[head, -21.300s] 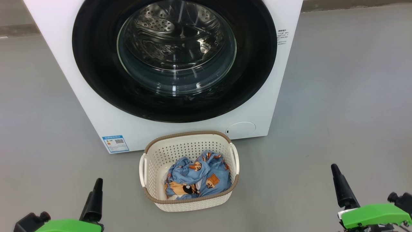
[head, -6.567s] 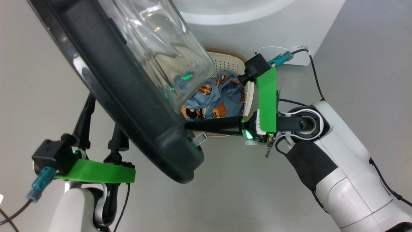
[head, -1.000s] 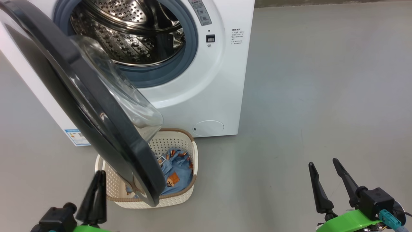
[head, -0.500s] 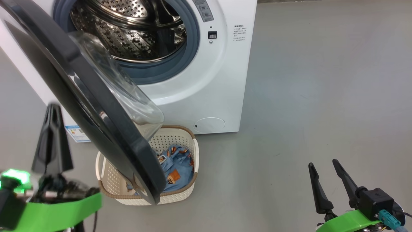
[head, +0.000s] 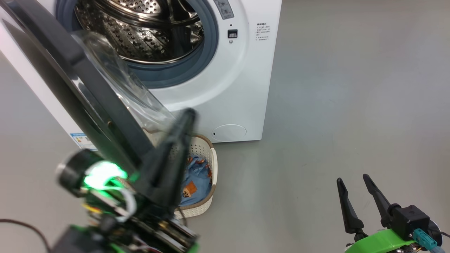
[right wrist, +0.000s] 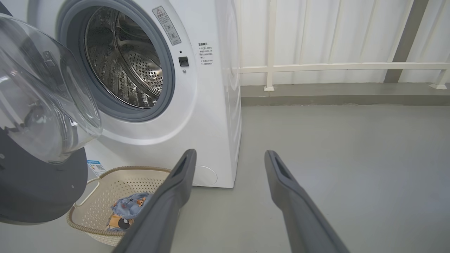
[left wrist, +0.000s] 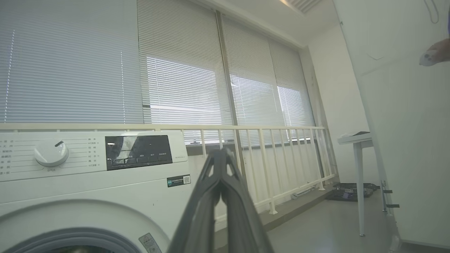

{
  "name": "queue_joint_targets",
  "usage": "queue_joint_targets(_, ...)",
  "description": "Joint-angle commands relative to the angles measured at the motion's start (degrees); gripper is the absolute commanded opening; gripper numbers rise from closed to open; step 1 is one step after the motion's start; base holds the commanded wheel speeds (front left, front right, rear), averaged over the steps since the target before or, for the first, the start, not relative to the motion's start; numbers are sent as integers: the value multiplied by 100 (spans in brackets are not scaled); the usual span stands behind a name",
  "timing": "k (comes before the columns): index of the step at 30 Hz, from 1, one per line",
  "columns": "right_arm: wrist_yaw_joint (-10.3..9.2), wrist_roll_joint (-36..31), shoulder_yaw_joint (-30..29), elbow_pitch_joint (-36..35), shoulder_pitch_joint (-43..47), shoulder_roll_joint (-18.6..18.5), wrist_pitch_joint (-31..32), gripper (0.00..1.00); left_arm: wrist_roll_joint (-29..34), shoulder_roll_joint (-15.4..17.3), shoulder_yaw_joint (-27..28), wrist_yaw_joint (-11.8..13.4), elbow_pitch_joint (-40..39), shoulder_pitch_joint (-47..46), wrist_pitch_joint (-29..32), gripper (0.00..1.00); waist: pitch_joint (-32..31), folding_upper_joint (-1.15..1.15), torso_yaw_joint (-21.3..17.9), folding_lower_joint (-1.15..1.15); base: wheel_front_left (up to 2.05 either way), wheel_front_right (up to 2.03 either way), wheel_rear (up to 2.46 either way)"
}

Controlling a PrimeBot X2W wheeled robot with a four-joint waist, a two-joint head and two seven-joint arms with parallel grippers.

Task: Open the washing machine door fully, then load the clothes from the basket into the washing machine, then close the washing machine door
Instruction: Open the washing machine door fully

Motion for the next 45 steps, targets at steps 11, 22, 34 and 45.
queue_joint_targets(11,9,-27,114,-110,-261,-16,-67,100,49,103,-1103,-9,629,81,-27,0,96,0,-1,0,0,0,0)
queue_joint_targets(22,9,-50,127,-101,-282,-16,-67,100,-51,132,-1572,-9,1609,339,-27,0,144,0,-7,0,0,0,0)
queue_joint_targets(34,9,-24,119,-90,-271,-16,-67,100,-34,110,-1323,-9,1655,321,-27,0,136,0,44,0,0,0,0)
queue_joint_targets(45,9,1,107,-66,-266,-16,-67,100,-174,122,-1145,-9,2396,510,-27,0,157,0,11,0,0,0,0)
